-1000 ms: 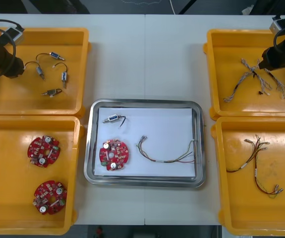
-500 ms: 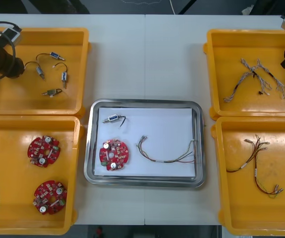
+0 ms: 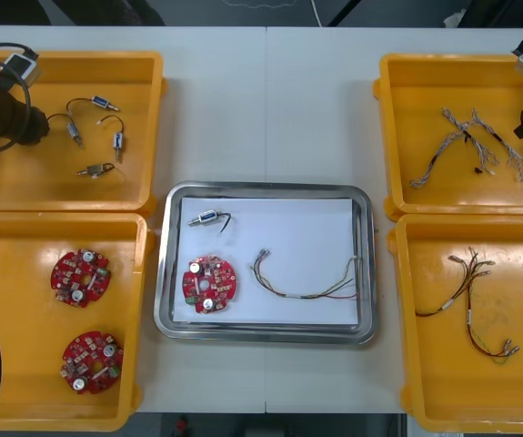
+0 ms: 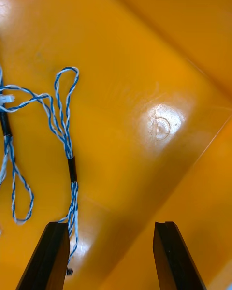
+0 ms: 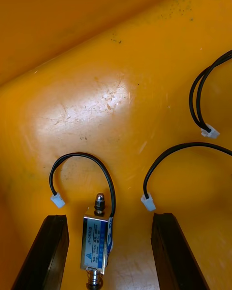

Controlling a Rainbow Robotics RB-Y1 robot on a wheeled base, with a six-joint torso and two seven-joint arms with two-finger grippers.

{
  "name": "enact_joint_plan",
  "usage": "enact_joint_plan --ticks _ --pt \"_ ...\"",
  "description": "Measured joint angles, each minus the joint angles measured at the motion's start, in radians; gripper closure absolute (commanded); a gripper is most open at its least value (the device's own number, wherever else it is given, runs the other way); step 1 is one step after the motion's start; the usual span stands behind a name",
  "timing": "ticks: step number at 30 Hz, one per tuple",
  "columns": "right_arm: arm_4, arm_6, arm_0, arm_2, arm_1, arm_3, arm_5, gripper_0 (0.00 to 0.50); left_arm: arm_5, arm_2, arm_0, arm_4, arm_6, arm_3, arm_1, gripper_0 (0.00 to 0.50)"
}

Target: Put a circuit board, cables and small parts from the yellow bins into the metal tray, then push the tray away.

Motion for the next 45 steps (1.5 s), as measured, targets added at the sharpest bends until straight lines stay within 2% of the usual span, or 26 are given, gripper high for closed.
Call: enact_joint_plan --ticks 6,17,28,29,30,31,32,33,45 --pt "-0.026 0.0 0.0 0.0 0.001 0.096 -0.095 0.0 -0.021 -0.036 -0.013 0.021 0.0 0.022 0.005 0.0" --pt "-0.026 -0.001 0.0 0.0 0.017 0.099 -0.105 0.0 -0.03 -0.038 -0.013 0.04 -0.021 0.028 0.009 0.0" --pt "-0.027 -0.007 0.004 -0.001 0.046 0.099 -0.169 0.0 -0.031 -0.038 -0.011 0.04 -0.024 0.03 0.017 0.009" --pt "-0.028 -0.008 0.005 -0.001 0.048 0.099 -0.171 0.0 -0.031 -0.038 -0.01 0.04 -0.024 0.03 0.019 0.12" --pt "-0.028 -0.008 0.005 -0.001 0.048 0.099 -0.172 0.0 -0.031 -0.038 -0.009 0.04 -0.024 0.03 0.021 0.29" --pt "-0.028 -0.008 0.006 -0.001 0.049 0.099 -0.172 0.0 -0.031 -0.038 -0.007 0.04 -0.024 0.03 0.023 0.385" --pt "-0.028 -0.008 0.008 -0.001 0.049 0.099 -0.172 0.0 -0.031 -0.038 -0.004 0.04 -0.024 0.03 0.025 0.457" --pt "-0.028 -0.008 0.009 -0.001 0.049 0.099 -0.172 0.0 -0.031 -0.038 -0.001 0.04 -0.024 0.031 0.027 0.498" --pt "-0.043 -0.009 0.036 -0.001 0.05 0.099 -0.187 0.0 -0.042 -0.038 0.013 0.061 -0.024 0.031 0.04 0.5"
